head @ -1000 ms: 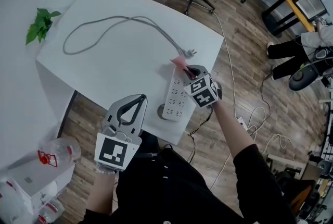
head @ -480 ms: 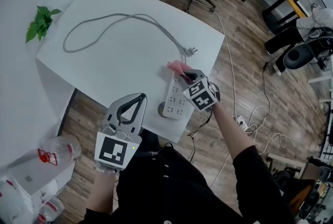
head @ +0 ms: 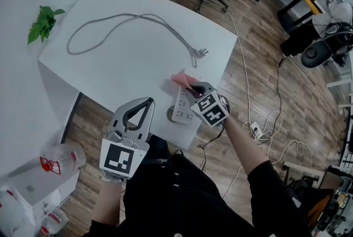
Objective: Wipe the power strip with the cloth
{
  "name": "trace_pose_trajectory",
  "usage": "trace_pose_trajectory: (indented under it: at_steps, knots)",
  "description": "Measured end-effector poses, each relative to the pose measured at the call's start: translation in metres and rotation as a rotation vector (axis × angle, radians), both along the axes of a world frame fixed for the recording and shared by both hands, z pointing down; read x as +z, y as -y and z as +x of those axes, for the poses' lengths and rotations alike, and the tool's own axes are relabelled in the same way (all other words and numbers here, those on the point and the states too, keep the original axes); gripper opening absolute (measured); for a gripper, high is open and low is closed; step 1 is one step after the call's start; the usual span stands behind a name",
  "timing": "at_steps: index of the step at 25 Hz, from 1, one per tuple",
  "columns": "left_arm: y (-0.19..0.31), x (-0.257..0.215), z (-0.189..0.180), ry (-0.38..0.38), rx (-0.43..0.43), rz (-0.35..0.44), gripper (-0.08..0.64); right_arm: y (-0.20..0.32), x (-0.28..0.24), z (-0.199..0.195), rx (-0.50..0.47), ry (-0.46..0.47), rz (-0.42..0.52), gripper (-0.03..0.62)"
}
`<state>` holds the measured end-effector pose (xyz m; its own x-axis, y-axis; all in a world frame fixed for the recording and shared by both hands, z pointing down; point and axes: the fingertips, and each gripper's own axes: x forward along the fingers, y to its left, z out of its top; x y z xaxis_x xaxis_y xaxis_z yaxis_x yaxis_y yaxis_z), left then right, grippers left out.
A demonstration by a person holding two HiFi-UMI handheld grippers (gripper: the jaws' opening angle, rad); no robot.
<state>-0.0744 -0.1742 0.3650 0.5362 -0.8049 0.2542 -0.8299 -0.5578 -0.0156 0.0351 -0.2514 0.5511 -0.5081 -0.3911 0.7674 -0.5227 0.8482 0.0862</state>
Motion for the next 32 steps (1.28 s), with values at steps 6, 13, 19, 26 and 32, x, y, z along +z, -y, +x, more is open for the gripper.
trace_pose_trajectory:
  at_steps: [6,13,19,26,32]
  knots:
    - [-0.003,-0.001,0.0,-0.002,0.0,0.003,0.011,-0.028,-0.002,-0.012,-0.035,0.028,-0.012,0.055]
    - [-0.006,-0.004,0.007,0.002,0.009,0.01,0.011,-0.073,-0.002,-0.025,-0.087,0.068,-0.051,0.055]
    - [-0.008,-0.006,0.012,0.004,0.017,0.016,0.011,-0.106,-0.001,-0.035,-0.12,0.097,-0.074,0.055]
    - [-0.012,-0.007,0.021,0.004,0.031,0.019,0.011,-0.132,-0.001,-0.041,-0.126,0.129,-0.098,0.055]
    - [-0.013,-0.008,0.021,0.003,0.031,0.022,0.011,-0.144,0.004,-0.043,-0.124,0.129,-0.114,0.055]
